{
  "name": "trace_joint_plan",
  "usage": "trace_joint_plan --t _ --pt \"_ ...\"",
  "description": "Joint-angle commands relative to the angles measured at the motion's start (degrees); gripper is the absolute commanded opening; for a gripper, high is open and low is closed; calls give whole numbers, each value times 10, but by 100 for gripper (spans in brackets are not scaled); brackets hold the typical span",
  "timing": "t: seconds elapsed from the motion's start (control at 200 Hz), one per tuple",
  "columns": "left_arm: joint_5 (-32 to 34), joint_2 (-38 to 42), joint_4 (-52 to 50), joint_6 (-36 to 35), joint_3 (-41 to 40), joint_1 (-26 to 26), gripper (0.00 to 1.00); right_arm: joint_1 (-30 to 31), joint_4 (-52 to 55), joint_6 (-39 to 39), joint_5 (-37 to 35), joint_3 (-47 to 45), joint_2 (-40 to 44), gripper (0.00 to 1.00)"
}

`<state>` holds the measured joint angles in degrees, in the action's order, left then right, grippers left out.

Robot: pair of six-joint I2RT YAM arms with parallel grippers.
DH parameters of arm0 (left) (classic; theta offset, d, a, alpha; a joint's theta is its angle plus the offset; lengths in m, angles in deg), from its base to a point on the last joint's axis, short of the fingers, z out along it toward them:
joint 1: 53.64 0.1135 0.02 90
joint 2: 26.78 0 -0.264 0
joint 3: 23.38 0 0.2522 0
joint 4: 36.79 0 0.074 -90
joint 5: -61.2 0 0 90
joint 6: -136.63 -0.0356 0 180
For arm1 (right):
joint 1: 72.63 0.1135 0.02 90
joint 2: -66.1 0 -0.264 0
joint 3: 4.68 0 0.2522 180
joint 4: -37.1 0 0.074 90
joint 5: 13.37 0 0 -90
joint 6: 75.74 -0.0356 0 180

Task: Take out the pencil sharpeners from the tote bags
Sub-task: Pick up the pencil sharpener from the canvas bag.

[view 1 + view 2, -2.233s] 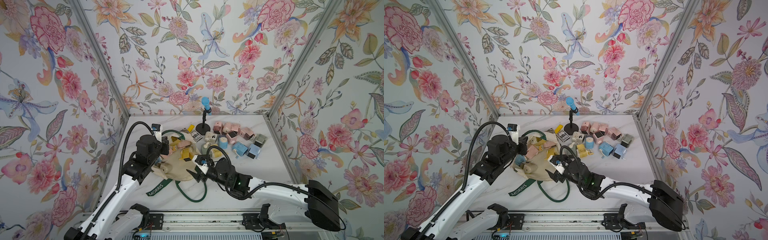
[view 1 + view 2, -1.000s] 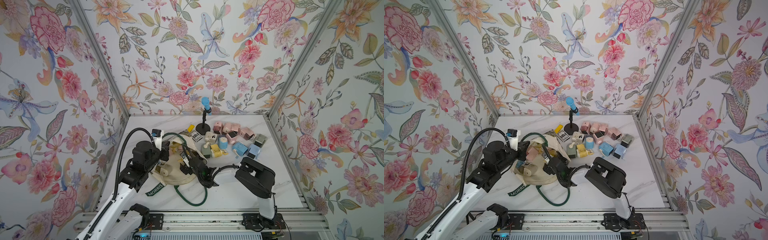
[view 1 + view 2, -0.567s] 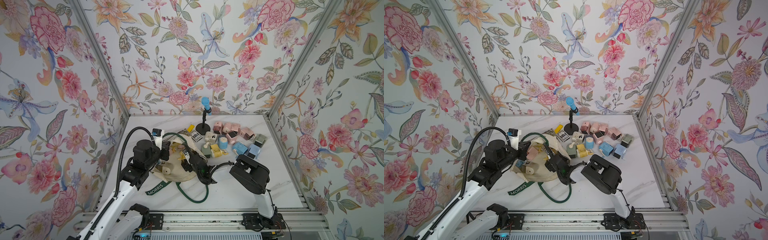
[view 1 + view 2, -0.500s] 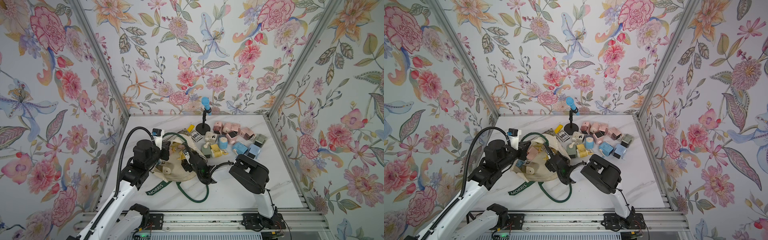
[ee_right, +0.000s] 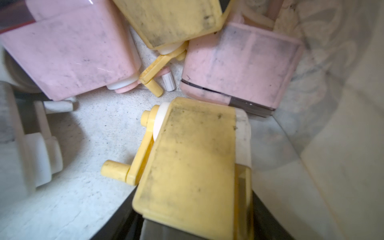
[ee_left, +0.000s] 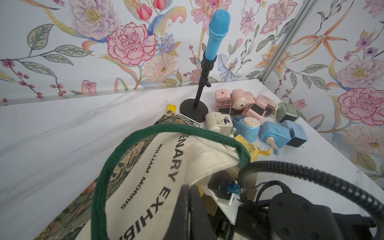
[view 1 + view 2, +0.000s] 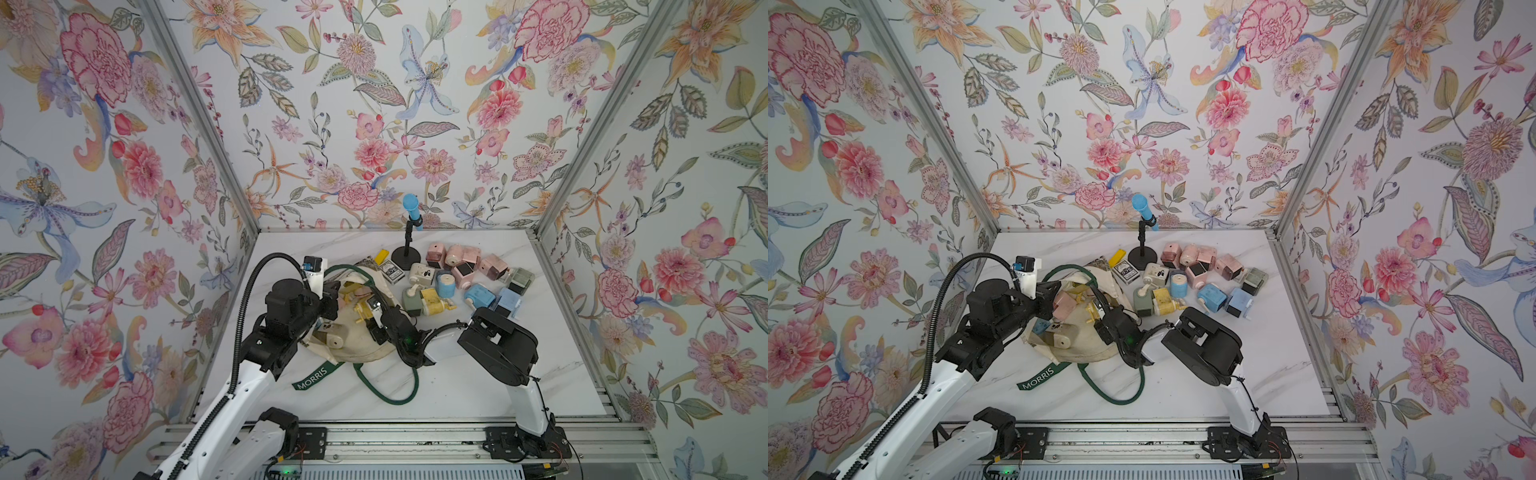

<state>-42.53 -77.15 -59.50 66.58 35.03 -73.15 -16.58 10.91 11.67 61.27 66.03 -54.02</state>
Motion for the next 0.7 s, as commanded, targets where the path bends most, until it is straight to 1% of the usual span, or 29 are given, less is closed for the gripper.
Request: trace_joint_plan --t 0.0,0.115,0.28,0.485,0.696 --pt "7 4 7 5 2 8 0 -1 -6 11 40 -24 24 58" --pt "9 4 7 5 1 8 0 15 -15 36 52 -41 51 57" --pt "13 5 7 5 1 9 0 35 -25 64 93 -66 93 56" --pt "15 5 6 5 1 11 0 50 -41 69 145 -97 140 55" --pt "19 8 6 5 0 12 0 56 -39 81 173 -123 191 54"
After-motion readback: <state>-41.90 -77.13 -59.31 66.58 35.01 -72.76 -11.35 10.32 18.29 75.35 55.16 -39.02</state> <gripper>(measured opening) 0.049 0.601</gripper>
